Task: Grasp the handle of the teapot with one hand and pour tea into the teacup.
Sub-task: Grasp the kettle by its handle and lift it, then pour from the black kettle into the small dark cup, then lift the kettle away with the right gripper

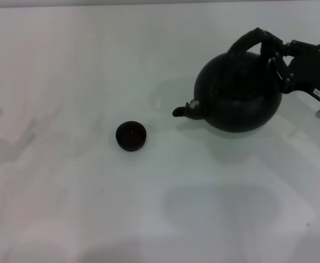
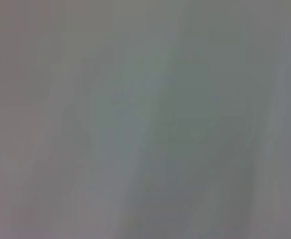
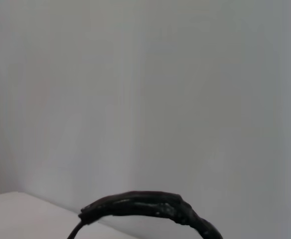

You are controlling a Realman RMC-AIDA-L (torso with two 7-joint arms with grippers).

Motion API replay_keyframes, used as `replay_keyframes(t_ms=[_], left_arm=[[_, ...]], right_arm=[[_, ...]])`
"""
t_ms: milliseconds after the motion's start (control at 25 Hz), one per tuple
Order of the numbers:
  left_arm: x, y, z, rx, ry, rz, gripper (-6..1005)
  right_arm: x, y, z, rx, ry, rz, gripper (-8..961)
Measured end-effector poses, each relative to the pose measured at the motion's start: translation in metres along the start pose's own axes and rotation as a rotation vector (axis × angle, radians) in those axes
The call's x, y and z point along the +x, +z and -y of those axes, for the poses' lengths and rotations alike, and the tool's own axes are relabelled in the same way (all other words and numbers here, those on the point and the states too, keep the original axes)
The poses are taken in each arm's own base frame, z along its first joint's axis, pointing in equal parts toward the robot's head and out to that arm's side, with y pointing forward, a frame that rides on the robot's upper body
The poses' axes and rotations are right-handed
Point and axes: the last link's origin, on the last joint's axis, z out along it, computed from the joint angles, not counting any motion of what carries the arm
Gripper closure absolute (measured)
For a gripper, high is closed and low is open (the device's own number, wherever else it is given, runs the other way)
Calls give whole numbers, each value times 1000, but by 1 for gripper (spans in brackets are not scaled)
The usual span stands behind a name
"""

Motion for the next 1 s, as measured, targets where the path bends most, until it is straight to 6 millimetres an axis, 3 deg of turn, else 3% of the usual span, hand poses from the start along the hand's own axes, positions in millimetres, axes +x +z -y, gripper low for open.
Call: replay_keyframes(t_ms=[440, 1000], left_arm=[[-31, -24, 9, 167, -30, 141, 128], [-40, -24, 6, 177, -55, 170, 128]], right_arm=[[-20, 40, -30, -47, -245, -35, 834], [-40, 50, -66, -47, -497, -62, 838]])
